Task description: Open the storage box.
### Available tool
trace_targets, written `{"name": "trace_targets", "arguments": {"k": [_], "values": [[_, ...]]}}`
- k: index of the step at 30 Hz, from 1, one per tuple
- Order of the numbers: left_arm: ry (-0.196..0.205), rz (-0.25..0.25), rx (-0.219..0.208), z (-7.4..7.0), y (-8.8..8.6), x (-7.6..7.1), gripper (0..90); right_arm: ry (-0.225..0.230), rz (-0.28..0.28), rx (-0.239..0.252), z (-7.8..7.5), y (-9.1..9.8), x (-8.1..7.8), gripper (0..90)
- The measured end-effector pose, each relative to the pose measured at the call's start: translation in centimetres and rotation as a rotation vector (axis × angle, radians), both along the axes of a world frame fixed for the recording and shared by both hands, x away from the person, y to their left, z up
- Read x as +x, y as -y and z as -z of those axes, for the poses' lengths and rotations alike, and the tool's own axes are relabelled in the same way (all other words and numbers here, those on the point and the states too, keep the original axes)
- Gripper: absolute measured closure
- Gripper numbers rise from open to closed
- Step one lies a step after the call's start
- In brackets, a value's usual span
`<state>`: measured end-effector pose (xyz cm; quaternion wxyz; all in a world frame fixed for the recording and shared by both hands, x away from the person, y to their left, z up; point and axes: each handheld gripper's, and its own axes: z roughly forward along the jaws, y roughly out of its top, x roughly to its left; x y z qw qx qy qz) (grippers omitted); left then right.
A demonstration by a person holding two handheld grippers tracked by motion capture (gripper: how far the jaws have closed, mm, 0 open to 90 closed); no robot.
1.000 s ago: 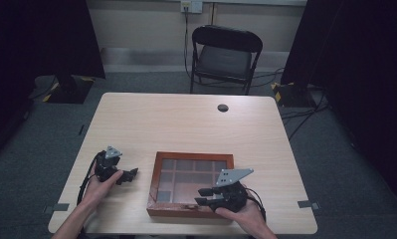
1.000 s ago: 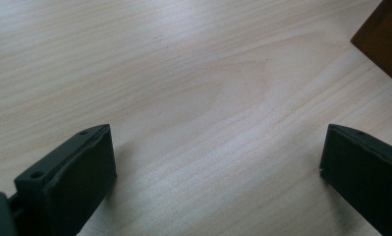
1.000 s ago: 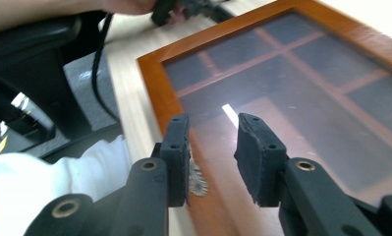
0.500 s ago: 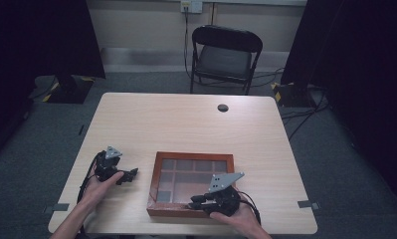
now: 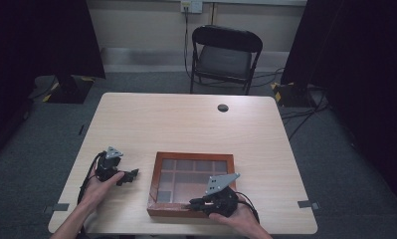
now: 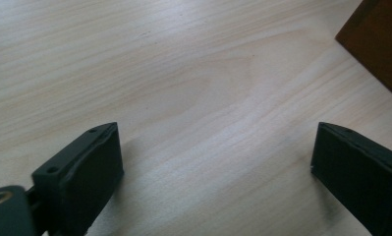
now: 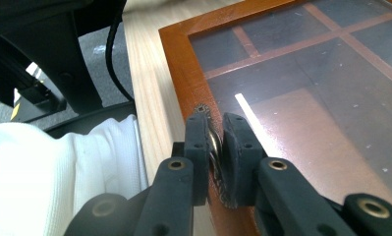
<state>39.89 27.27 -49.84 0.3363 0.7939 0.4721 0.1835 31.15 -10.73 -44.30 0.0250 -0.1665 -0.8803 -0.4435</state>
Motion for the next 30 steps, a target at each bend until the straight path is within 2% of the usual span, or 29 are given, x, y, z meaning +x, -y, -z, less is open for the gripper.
{"name": "trace_targets", "arguments": {"k": [1, 2, 7, 8, 9, 12, 15, 16, 19, 21, 23, 30], "values": [[0.002, 0.009, -0.002, -0.1, 0.0, 0.0, 10.5, 0.000, 0.000, 0.000, 0.0, 0.0, 0.0, 81.8], [0.002, 0.016, -0.013, -0.2, 0.0, -0.1, 17.0, -0.001, -0.004, -0.001, 0.0, 0.1, 0.1, 81.7], [-0.007, 0.031, -0.015, -0.3, 0.0, -0.2, 15.9, 0.002, -0.009, -0.008, -0.1, 0.3, 0.1, 81.7], [-0.013, 0.045, -0.027, -0.4, -0.1, -0.2, 15.9, 0.001, -0.014, -0.010, -0.2, 0.3, 0.2, 81.8], [-0.009, 0.051, -0.040, -0.5, -0.1, -0.3, 15.9, 0.001, -0.015, -0.010, -0.2, 0.3, 0.2, 81.8], [0.002, 0.068, -0.031, -0.7, 0.0, -0.5, 15.9, -0.004, -0.013, -0.004, -0.4, 0.4, 0.2, 81.9], [0.006, 0.084, -0.047, -0.9, 0.2, -0.6, 16.0, 0.010, -0.021, 0.000, -0.7, 0.5, 0.3, 82.0], [0.004, 0.090, -0.040, -1.0, 0.3, -0.7, 16.0, 0.004, -0.020, 0.004, -0.8, 0.6, 0.3, 82.0], [0.008, 0.108, -0.056, -1.3, 0.5, -1.0, 16.0, 0.003, -0.019, 0.014, -1.1, 0.7, 0.4, 82.1], [0.015, 0.126, -0.094, -1.6, 0.7, -1.3, 16.0, 0.003, -0.019, 0.020, -1.4, 0.8, 0.4, 82.1], [0.014, 0.130, -0.101, -1.7, 0.8, -1.4, 15.9, 0.002, -0.018, 0.020, -1.5, 0.8, 0.4, 82.1], [0.026, 0.201, -0.140, -2.4, 1.8, -2.3, 15.9, 0.011, -0.022, 0.022, -2.8, 0.8, 0.7, 82.4]]}}
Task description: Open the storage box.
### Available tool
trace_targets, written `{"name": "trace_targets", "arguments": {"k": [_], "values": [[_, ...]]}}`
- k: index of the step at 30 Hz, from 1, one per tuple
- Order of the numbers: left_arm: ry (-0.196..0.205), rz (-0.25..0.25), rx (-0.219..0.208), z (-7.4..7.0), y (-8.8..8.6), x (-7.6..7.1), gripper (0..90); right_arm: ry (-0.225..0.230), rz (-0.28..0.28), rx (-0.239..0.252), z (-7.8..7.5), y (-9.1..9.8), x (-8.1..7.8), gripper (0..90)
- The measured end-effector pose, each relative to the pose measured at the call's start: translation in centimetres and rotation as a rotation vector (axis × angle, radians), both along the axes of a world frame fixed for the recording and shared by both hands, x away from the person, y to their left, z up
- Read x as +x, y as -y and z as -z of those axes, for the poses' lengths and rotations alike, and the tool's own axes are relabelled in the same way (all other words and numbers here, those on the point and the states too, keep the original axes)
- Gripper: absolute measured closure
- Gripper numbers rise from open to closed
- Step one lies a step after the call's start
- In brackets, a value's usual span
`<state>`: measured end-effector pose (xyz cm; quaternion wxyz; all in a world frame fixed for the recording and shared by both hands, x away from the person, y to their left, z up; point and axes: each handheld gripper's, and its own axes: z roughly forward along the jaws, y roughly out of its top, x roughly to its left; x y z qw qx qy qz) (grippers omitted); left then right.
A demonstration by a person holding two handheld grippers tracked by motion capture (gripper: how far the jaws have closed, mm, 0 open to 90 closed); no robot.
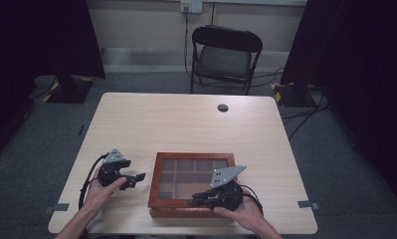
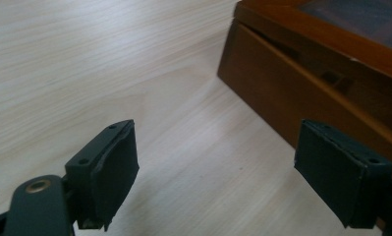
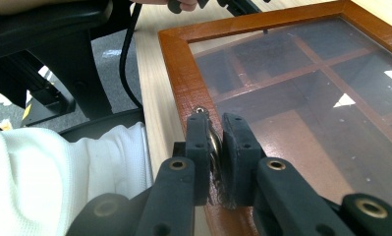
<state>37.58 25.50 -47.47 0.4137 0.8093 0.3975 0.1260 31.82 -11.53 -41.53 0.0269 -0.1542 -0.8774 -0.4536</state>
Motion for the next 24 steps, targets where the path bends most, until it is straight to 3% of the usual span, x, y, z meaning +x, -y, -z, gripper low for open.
{"name": "trace_targets", "arguments": {"k": [24], "values": [[0.045, 0.149, -0.050, -0.9, 2.3, -1.4, 15.4, -0.007, 0.000, -0.005, -2.1, -0.1, 0.7, 82.3]]}}
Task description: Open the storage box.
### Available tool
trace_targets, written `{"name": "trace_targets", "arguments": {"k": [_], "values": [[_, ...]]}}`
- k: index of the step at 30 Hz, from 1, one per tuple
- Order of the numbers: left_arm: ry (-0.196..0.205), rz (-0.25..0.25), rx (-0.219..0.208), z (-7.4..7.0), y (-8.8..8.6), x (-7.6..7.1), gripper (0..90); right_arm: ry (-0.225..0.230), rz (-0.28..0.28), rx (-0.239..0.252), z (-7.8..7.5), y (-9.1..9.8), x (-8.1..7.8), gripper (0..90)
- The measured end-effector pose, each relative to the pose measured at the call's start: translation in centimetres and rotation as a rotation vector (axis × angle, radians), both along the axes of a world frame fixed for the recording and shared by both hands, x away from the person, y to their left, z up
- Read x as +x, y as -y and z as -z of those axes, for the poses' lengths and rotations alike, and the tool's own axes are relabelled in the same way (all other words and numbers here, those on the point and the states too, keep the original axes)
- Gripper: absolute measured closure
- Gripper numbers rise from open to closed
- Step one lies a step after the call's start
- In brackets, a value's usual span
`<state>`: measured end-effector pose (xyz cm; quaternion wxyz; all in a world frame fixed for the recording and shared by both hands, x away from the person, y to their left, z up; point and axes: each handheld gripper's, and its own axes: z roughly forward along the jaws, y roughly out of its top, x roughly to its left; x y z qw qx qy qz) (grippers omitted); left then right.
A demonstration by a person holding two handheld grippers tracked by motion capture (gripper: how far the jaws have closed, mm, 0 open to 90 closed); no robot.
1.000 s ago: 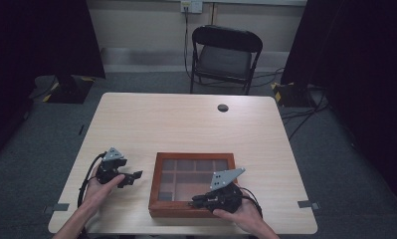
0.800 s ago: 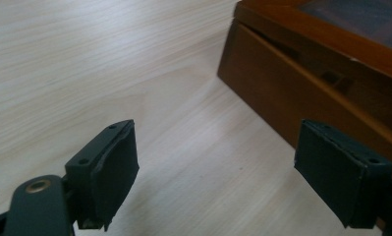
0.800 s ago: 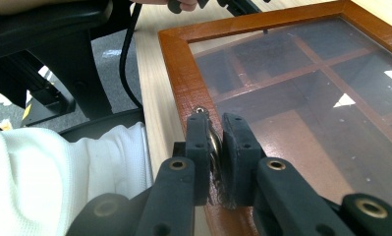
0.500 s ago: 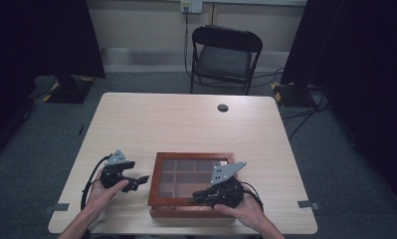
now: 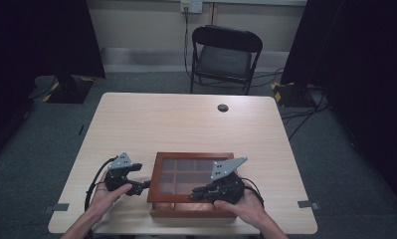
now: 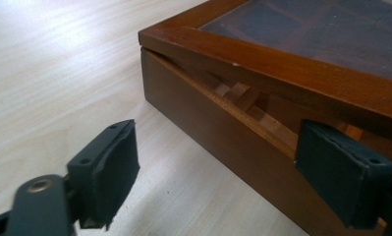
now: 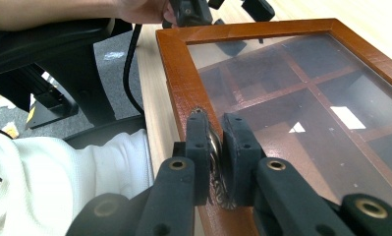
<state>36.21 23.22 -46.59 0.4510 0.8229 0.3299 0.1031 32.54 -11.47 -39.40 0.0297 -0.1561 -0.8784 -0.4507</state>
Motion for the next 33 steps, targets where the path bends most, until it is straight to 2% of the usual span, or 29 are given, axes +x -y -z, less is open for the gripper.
{"name": "trace_targets", "arguments": {"k": [2, 6, 8, 13, 15, 20, 24, 27, 30, 33], "values": [[0.003, 0.012, -0.011, -0.1, 0.2, -0.1, 15.8, 0.002, 0.002, 0.000, -0.1, 0.0, 0.0, 82.3], [0.022, 0.044, -0.002, -0.2, 1.0, -0.6, 16.6, 0.002, 0.002, 0.001, -0.3, 0.0, 0.0, 82.3], [0.024, 0.047, -0.001, -0.2, 1.1, -0.6, 16.5, 0.003, 0.002, 0.001, -0.3, 0.0, 0.1, 82.3], [0.022, 0.092, -0.013, -0.2, 1.7, -0.8, 16.9, 0.003, 0.007, 0.000, -0.7, 0.0, 0.1, 82.2], [0.024, 0.084, -0.029, -0.2, 1.7, -0.8, 18.1, 0.004, 0.002, -0.003, -0.7, 0.0, 0.2, 82.2], [0.043, 0.081, -0.023, -0.4, 1.7, -0.8, 17.6, 0.010, 0.006, 0.010, -0.8, 0.2, 0.2, 81.9], [0.049, 0.077, -0.038, -0.4, 1.7, -0.8, 17.9, 0.018, 0.013, 0.033, -0.9, 0.2, 0.0, 71.1], [0.064, 0.066, -0.050, -0.6, 1.6, -0.8, 18.0, 0.023, 0.028, 0.033, -1.1, 0.4, -0.2, 64.2], [0.057, 0.065, -0.061, -0.7, 1.6, -0.8, 18.3, 0.028, 0.072, 0.040, -1.3, 1.1, -0.2, 54.7], [0.057, 0.067, -0.059, -0.7, 1.6, -0.8, 18.2, 0.035, 0.109, 0.055, -1.4, 2.2, -0.1, 50.2]]}}
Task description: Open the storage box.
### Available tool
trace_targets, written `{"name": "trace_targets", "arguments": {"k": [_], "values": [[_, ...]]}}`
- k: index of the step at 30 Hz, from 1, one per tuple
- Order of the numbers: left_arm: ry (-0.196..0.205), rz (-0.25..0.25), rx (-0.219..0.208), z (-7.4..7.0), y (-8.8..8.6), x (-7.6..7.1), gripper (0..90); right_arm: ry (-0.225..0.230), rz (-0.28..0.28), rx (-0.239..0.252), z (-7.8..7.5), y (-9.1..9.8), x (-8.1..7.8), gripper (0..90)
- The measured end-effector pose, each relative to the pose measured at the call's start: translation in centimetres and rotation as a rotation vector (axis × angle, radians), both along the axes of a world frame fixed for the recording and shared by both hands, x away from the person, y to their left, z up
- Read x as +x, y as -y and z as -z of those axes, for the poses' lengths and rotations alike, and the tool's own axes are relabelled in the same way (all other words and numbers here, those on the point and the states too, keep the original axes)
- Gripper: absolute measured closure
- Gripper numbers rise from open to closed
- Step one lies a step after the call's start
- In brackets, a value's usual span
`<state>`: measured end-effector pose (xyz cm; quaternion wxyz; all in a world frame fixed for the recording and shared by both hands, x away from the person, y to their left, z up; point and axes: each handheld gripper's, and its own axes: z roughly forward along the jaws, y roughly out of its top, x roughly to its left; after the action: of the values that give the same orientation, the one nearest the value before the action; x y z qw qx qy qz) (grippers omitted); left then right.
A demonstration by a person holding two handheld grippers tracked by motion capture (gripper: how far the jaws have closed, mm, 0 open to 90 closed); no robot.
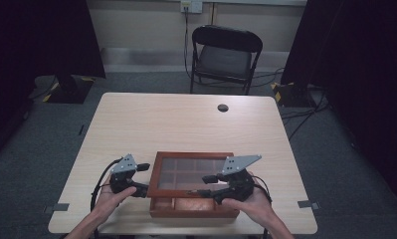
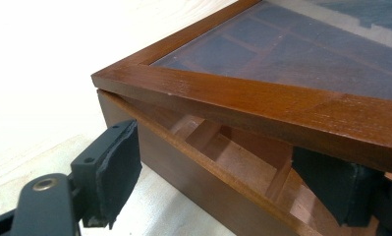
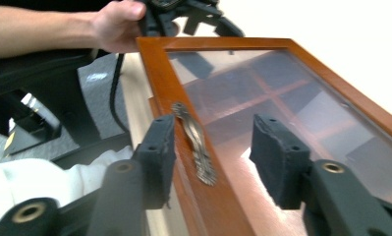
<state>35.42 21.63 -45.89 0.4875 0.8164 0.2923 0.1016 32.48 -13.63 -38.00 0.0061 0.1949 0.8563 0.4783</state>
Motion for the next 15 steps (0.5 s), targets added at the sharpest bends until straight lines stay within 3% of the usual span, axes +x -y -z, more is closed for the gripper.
{"name": "trace_targets", "arguments": {"k": [9, 15], "values": [[-0.011, 0.002, 0.004, -0.4, 0.0, 0.0, 21.0, 0.001, 0.084, 0.008, 0.3, 2.3, 0.0, 36.0], [0.018, 0.001, -0.011, -1.4, 0.3, 0.1, 21.1, 0.008, 0.127, 0.011, 0.3, 3.2, 0.1, 25.2]]}}
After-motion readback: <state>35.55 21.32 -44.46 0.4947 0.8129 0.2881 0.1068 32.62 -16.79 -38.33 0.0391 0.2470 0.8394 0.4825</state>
